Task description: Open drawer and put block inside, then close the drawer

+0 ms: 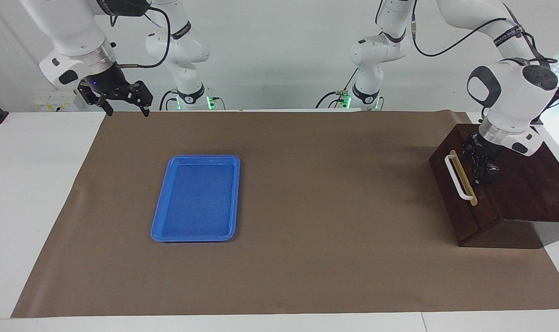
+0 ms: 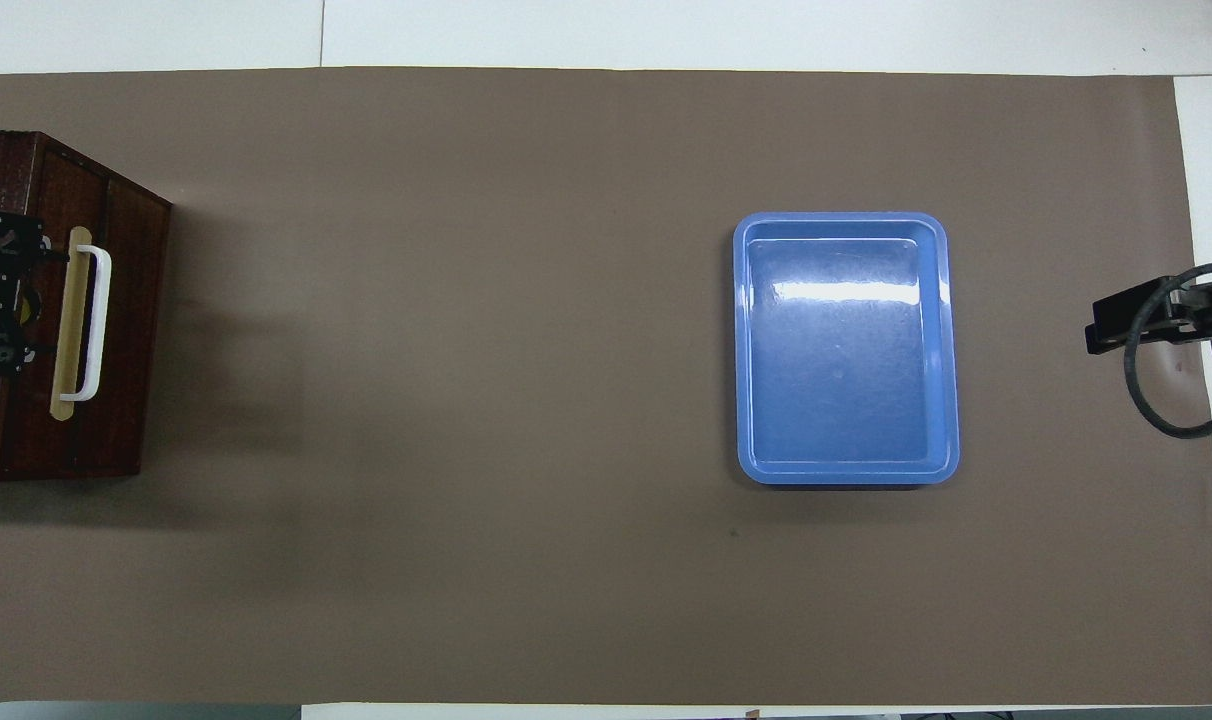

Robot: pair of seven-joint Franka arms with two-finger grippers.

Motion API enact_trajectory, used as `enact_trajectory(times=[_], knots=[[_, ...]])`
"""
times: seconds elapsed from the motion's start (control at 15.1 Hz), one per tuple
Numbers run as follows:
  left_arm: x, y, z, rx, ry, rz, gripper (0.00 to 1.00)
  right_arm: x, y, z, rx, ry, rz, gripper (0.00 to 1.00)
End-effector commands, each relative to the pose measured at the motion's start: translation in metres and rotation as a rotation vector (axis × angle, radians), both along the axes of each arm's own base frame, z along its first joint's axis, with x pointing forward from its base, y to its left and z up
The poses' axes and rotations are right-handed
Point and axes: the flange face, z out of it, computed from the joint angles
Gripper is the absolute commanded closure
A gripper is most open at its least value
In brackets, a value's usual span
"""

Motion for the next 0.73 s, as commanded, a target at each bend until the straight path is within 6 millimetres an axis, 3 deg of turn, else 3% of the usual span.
enact_trajectory(times=[0.0, 0.27, 0.66], knots=[[-0.003, 0.006, 0.002, 0.026, -0.005, -0.023, 0.00, 0.000, -0.005, 0.003, -0.021, -0.012, 0.028, 0.00], [-0.001, -0.028, 0.023, 0.023, 0.013, -0.086, 0.00, 0.000, -0.006, 0.003, -0.022, -0.012, 0.028, 0.00], [-0.001, -0.115, 0.056, 0.037, 0.031, -0.393, 0.00, 0.000, -0.006, 0.004, -0.022, -0.013, 0.029, 0.00]])
